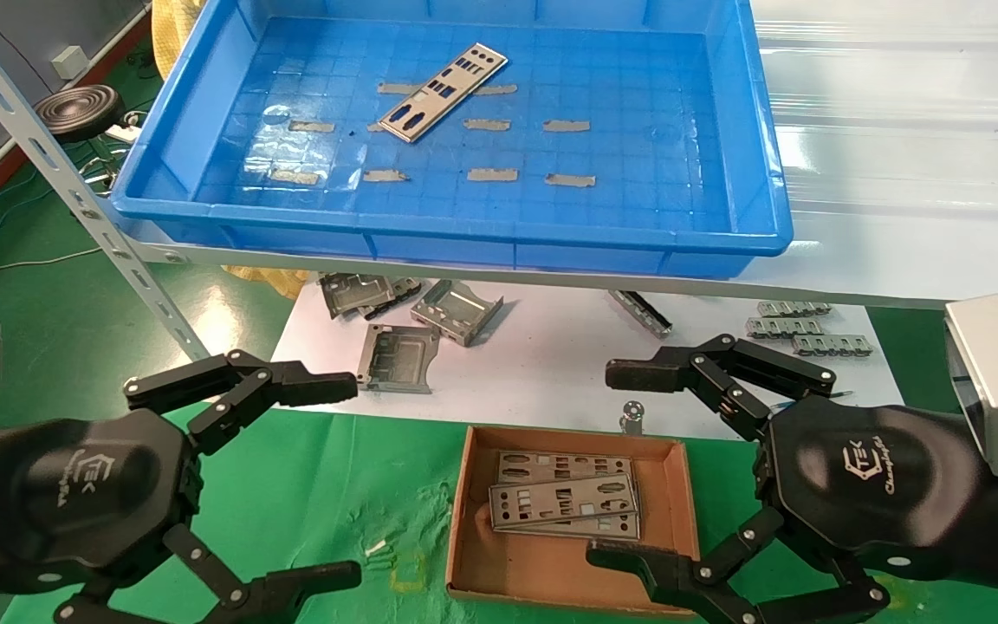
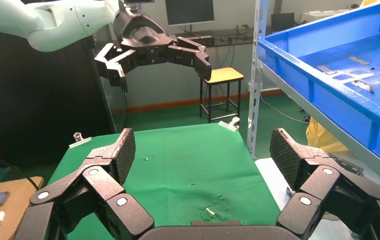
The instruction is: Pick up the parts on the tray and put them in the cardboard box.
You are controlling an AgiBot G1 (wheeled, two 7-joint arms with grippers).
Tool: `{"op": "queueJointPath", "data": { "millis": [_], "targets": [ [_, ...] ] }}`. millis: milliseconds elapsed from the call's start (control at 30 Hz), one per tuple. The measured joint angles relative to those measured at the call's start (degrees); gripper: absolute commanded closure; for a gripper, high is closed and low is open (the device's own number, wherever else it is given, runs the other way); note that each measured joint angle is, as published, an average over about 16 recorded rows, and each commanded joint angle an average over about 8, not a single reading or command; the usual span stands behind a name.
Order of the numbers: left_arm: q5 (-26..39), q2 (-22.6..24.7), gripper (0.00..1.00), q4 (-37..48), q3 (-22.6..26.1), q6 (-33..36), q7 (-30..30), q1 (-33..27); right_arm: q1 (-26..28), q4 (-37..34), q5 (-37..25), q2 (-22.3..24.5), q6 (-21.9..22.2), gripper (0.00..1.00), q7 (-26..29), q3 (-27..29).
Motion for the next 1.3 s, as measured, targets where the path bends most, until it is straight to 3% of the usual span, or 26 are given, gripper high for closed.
{"op": "queueJointPath", "data": {
  "millis": [367,633,1300],
  "targets": [
    [0.0,0.0,0.0,0.0,0.0,0.0,0.0,0.0,0.0,0.0,0.0,0.0,0.0,0.03,0.0,0.0],
    [0.0,0.0,0.0,0.0,0.0,0.0,0.0,0.0,0.0,0.0,0.0,0.0,0.0,1.0,0.0,0.0],
    [0.0,0.0,0.0,0.0,0.0,0.0,0.0,0.0,0.0,0.0,0.0,0.0,0.0,1.0,0.0,0.0]
  ]
}}
